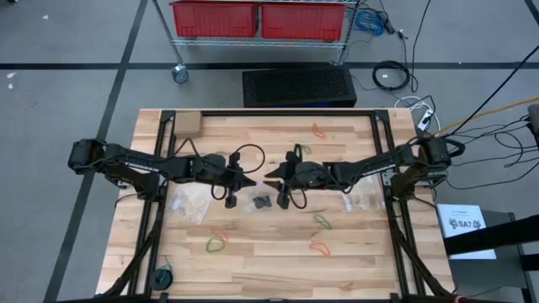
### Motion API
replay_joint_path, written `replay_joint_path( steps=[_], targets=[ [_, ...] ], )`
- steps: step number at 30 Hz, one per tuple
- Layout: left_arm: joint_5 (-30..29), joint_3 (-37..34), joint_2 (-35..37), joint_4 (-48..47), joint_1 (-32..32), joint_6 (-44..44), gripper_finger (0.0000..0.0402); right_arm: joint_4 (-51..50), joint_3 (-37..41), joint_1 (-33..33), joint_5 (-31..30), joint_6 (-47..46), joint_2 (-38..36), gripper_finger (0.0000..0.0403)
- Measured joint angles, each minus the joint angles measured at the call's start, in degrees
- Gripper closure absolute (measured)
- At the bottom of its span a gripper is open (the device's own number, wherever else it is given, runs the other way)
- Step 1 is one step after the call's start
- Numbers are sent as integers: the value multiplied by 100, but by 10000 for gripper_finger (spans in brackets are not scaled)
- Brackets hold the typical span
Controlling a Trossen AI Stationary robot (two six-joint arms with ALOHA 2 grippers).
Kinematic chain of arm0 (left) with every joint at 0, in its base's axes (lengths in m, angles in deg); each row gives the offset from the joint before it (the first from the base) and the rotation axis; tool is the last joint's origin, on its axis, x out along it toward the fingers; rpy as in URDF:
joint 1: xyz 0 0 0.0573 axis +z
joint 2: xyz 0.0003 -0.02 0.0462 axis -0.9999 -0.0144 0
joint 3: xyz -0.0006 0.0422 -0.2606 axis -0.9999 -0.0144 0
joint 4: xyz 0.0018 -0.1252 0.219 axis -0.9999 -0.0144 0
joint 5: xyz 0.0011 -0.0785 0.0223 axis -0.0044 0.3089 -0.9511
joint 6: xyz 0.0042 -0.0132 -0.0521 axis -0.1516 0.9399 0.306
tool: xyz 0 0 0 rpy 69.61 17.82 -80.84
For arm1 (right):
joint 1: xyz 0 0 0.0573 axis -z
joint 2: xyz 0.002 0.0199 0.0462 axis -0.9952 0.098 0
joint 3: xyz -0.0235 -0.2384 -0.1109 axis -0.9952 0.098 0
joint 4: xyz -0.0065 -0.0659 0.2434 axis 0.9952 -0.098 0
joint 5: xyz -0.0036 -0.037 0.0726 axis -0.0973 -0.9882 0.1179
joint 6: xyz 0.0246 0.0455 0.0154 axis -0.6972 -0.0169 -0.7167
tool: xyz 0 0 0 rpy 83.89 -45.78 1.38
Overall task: Sort rubber bands
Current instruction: Close the top left transparent zip bag
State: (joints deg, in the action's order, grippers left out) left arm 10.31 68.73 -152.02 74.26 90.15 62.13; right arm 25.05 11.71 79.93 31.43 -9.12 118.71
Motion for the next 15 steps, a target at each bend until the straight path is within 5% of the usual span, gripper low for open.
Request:
replay_joint_path(
  steps=[15],
  targets=[
    [-50,0,0,-28,0,2,401,-441,-26,-96,54,-392,-282,294]
  ],
)
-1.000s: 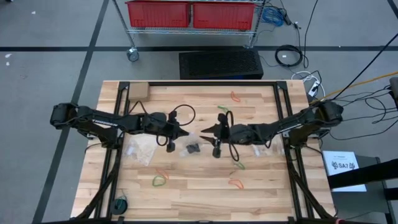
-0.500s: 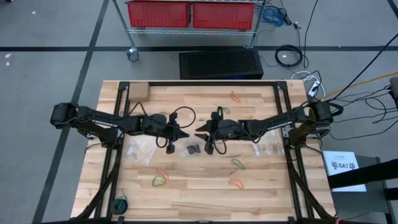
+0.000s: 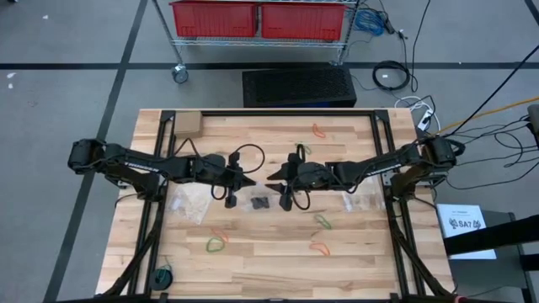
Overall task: Sort rubber bands
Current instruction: Close the top left transparent zip bag
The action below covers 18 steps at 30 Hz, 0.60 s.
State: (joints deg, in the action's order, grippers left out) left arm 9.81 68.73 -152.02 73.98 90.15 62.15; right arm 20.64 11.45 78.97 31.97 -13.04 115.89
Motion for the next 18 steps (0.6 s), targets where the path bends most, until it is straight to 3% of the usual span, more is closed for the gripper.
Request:
replay_joint_path(
  steps=[6,18],
  targets=[
    [-2,0,-2,1,0,0,402,-65,9,7,3,-72,111,284],
    [-2,0,-2,28,0,-1,402,270,1,17,26,36,218,331]
  ],
)
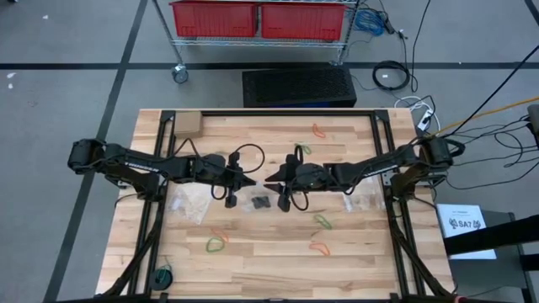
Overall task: Sort rubber bands
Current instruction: Close the top left transparent zip bag
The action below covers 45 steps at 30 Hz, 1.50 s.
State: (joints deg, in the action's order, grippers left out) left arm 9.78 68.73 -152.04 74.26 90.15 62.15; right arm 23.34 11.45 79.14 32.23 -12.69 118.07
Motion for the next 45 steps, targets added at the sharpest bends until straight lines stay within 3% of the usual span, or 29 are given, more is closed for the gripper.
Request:
replay_joint_path(
  steps=[8,16,24,36,41,45],
  targets=[
    [0,0,0,-6,0,1,402,133,4,2,-48,-1,212,337],
    [0,0,0,-7,0,-1,402,136,4,2,-52,110,212,398],
    [0,0,0,4,0,3,400,134,4,-3,-115,230,212,403],
    [135,0,0,163,0,9,305,-128,4,-313,-468,406,208,403],
    [778,0,0,730,2,325,264,-113,4,-319,-489,437,208,403],
    [680,4,1,700,0,465,244,77,4,-313,-498,558,206,403]
  ],
)
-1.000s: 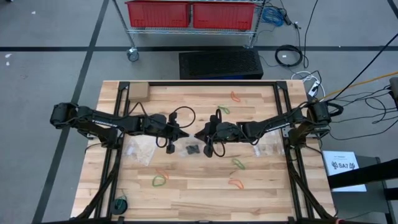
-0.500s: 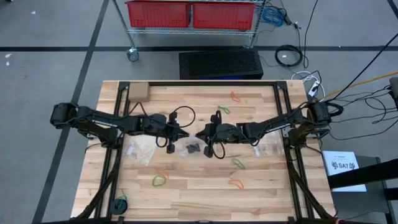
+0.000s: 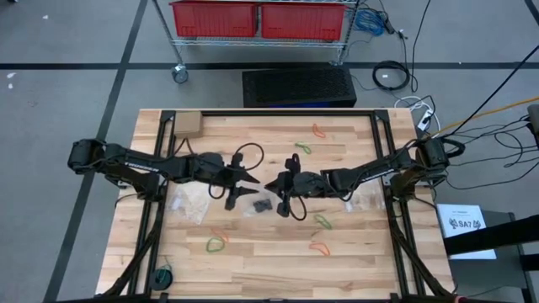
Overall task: Sort rubber bands
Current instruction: Close the top left transparent zip bag
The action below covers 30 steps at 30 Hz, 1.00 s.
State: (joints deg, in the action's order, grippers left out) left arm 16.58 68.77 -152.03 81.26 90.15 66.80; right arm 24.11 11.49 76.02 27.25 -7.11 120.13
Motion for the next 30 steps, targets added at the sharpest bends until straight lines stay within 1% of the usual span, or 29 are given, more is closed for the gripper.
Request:
replay_joint_path(
  steps=[7,12,19,23,30],
  targets=[
    [-333,0,-3,-9,2,131,240,17,0,0,4,49,0,403],
    [-312,1,-168,163,1,133,240,85,0,0,7,86,0,403],
    [-177,245,-550,177,-28,126,241,112,0,0,-2,104,0,403],
    [-159,315,-552,160,-78,119,261,112,0,0,-4,123,0,403],
    [-144,315,-552,-101,-122,102,319,119,0,0,-26,143,0,403]
  ],
)
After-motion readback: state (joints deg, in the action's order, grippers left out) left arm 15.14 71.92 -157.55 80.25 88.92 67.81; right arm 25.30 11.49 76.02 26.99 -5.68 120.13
